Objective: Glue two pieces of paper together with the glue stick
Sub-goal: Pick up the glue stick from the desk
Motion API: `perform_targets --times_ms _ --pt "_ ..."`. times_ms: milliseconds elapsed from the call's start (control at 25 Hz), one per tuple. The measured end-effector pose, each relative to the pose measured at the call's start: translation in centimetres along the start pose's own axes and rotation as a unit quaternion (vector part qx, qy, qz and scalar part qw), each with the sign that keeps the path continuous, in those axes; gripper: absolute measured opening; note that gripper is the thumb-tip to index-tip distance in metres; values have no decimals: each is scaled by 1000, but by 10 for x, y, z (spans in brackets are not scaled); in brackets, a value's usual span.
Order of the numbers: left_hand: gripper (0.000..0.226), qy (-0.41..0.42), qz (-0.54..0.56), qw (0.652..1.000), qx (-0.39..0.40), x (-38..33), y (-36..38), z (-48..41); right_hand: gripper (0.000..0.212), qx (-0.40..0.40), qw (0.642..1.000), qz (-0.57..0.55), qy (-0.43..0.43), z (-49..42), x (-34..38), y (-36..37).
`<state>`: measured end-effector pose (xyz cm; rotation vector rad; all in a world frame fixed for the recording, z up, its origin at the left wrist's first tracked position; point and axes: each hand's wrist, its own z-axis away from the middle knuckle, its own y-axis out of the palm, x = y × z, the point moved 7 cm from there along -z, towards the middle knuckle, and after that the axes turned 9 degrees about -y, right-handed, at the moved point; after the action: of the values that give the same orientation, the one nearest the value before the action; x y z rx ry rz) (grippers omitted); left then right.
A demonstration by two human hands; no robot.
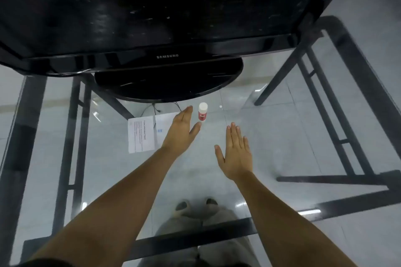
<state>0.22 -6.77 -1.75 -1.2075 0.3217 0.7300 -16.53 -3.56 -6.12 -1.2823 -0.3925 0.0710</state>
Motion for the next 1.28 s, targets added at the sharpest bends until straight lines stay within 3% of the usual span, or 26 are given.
perform_targets --times_ms 200,480,720,840,960,1120,1280 --pt "60 -10 27 1000 -7 -6 5 -22 75 -4 1000 8 -5 -1 -2 0" --pt "37 13 40 999 -17 -14 7 -24 72 7 1000 11 -4 -2 -4 3" --pt "37 29 57 998 4 -21 -3 -11 79 6 1000 -8 -24 -2 -1 -2" --pt "31 39 74 996 26 -17 -8 4 58 -57 992 -113 -19 -10 -5 -32" --pt "35 38 74 995 61 -11 -11 19 35 -139 959 -242 -45 -24 0 -79" --pt "40 54 50 993 91 -15 -12 29 36 -64 918 -387 -67 -40 23 -109" --pt "40 70 37 993 89 -20 -13 34 32 -45 900 -429 -63 -46 26 -108"
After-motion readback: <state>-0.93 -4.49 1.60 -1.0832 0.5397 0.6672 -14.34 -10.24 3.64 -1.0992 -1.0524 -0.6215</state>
